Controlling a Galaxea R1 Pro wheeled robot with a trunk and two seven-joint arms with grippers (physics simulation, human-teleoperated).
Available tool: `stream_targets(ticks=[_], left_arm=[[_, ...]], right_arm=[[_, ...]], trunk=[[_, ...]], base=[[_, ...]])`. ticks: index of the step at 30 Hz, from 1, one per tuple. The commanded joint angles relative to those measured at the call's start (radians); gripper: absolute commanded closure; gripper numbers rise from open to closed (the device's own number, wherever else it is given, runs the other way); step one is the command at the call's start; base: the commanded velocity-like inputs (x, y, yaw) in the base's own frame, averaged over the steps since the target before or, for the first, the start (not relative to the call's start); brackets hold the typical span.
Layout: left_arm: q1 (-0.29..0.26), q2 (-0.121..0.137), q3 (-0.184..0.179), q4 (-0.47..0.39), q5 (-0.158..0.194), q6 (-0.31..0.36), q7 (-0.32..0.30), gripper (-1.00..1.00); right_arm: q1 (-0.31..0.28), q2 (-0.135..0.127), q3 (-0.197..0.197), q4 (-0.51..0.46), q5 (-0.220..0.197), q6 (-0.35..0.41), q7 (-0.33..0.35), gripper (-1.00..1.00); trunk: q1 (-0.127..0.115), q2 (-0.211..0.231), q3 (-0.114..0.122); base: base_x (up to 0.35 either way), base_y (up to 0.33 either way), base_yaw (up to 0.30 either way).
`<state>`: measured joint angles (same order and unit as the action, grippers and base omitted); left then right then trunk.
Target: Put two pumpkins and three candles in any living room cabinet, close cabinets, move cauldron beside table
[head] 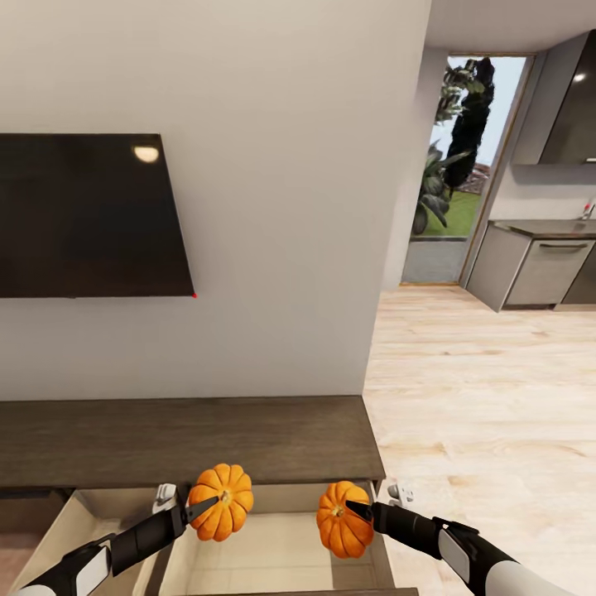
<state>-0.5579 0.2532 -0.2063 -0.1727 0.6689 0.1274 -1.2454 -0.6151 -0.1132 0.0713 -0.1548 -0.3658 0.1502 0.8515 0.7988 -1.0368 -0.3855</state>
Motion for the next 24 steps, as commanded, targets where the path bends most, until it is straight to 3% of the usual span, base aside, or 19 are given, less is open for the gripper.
stream_targets(ticks=[1, 24], left_arm=[[0.000, 0.000, 0.001, 0.000, 0.000, 0.000, 0.000, 1.00], [0.000, 0.000, 0.001, 0.001, 0.000, 0.000, 0.002, 1.00]], right_arm=[[0.000, 0.000, -0.001, 0.000, -0.001, 0.000, 0.000, 1.00], [0.000, 0.001, -0.001, -0.003, -0.001, 0.003, -0.055, 1.00]], trunk=[[0.004, -0.007, -0.003], [0.092, -0.168, -0.075]], base=[[0.000, 0.000, 0.000], [0.000, 0.000, 0.049]])
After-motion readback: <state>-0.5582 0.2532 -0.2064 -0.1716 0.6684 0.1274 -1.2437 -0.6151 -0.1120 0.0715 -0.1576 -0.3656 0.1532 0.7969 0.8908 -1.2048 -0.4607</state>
